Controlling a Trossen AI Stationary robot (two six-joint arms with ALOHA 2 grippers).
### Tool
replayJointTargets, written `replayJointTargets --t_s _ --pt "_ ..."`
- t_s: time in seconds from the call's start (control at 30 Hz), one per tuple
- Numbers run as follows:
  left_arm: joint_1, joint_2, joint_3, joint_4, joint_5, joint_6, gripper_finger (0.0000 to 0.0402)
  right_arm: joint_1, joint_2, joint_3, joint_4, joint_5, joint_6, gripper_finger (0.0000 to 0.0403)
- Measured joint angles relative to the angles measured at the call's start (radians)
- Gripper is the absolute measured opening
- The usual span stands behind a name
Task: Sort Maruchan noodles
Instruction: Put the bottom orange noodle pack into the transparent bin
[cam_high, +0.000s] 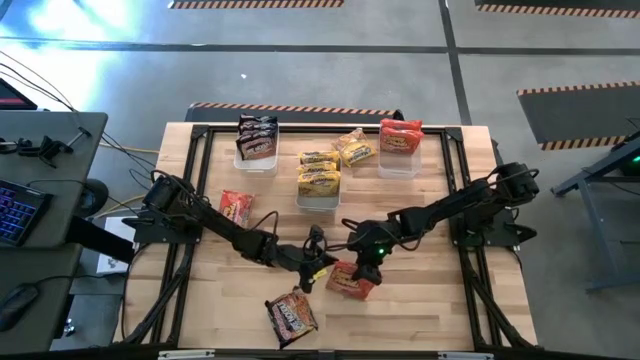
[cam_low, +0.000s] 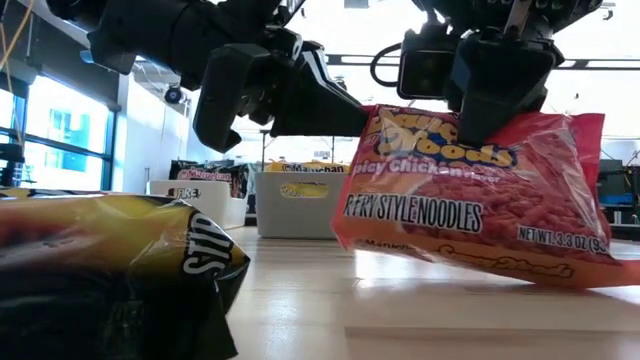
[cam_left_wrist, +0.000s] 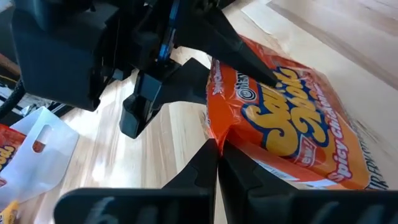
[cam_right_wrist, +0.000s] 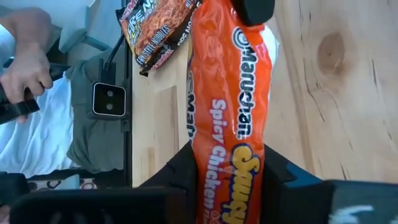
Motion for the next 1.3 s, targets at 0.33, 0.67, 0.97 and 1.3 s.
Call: replayJointTargets --t_s 0.33,0.67,0.97,1.3 --pt "-0.003 -0.183 -0.001 -0.288 0.014 -0.197 0.0048 0.000 -0.017 -0.001 0.013 0.006 -0.020 0.0092" --pt "-0.045 -0.325 -0.340 0.121 0.115 -0.438 0.0066 -0.079 -0.163 0.102 -0.312 0.070 -0.230 0.0086" --pt "-0.080 -0.326 -0.521 0.442 0.058 -0.480 0.0041 -0.254 -0.192 0.519 -1.115 0.450 -0.773 0.0085" --pt "-0.077 -0.325 -0.532 0.437 0.140 -0.463 0.0025 -0.660 -0.192 0.684 -1.384 0.549 -1.133 0.0085"
